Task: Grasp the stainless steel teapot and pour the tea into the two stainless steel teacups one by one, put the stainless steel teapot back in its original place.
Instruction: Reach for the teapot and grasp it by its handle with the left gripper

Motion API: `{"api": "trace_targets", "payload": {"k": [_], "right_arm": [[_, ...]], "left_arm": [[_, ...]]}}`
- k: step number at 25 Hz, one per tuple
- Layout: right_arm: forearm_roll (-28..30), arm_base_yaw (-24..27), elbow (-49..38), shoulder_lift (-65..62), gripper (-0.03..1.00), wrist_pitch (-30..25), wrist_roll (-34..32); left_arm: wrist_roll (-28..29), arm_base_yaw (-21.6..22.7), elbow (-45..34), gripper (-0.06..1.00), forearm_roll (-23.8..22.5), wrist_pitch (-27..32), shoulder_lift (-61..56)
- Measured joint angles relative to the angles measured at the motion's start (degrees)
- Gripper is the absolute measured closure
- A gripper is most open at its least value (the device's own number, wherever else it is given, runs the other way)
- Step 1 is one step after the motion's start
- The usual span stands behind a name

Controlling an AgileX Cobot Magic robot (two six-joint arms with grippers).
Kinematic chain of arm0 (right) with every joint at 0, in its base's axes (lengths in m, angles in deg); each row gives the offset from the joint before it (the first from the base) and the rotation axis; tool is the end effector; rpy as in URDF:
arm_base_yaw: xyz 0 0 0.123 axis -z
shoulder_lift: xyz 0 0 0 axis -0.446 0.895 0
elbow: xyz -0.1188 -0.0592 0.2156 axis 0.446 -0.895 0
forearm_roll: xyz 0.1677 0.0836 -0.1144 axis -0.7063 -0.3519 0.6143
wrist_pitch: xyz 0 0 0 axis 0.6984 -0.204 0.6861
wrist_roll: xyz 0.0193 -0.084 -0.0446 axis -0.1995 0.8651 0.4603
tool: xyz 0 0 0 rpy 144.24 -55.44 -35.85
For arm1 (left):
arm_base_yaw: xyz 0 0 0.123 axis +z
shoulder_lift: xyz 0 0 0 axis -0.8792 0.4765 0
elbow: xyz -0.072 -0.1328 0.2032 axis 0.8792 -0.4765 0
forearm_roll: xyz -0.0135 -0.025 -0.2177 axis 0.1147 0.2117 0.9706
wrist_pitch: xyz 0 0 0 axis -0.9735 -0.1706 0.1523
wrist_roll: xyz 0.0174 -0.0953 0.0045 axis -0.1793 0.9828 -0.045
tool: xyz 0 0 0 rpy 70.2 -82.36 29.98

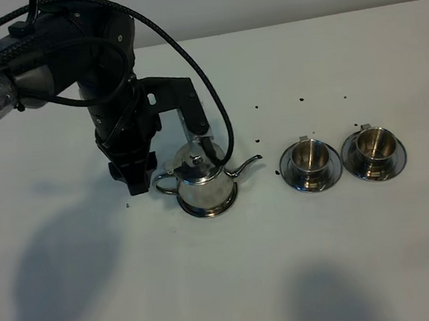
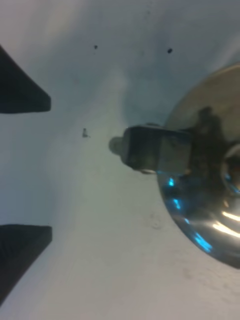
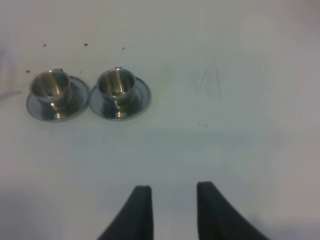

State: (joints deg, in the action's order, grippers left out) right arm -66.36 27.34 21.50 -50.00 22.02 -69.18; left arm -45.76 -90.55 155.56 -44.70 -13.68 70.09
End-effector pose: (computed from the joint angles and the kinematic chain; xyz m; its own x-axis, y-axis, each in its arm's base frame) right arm 0.0034 0.0088 0.2567 -0.4595 -0.0011 -0.8882 -0.0697 0.9970 0.0348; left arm 0.3192 -0.1672 0.1923 -0.2052 0.9784 0.0264 0.9739 0.2015 0.1047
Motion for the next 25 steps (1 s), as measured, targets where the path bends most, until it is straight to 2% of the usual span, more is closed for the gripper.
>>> {"api": "trace_targets", "payload": {"k": [5, 25], "right_arm": [[0.0, 0.0, 0.0, 0.0, 0.75, 0.0, 0.1], [0.0, 0.0, 0.0, 0.0, 0.75, 0.0, 0.0]], "left_arm": [[3.2, -2.7, 0.8, 0.42, -4.2, 0.0, 0.6], [4.9, -3.3, 3.8, 0.44, -3.6, 0.0, 6.4]]}}
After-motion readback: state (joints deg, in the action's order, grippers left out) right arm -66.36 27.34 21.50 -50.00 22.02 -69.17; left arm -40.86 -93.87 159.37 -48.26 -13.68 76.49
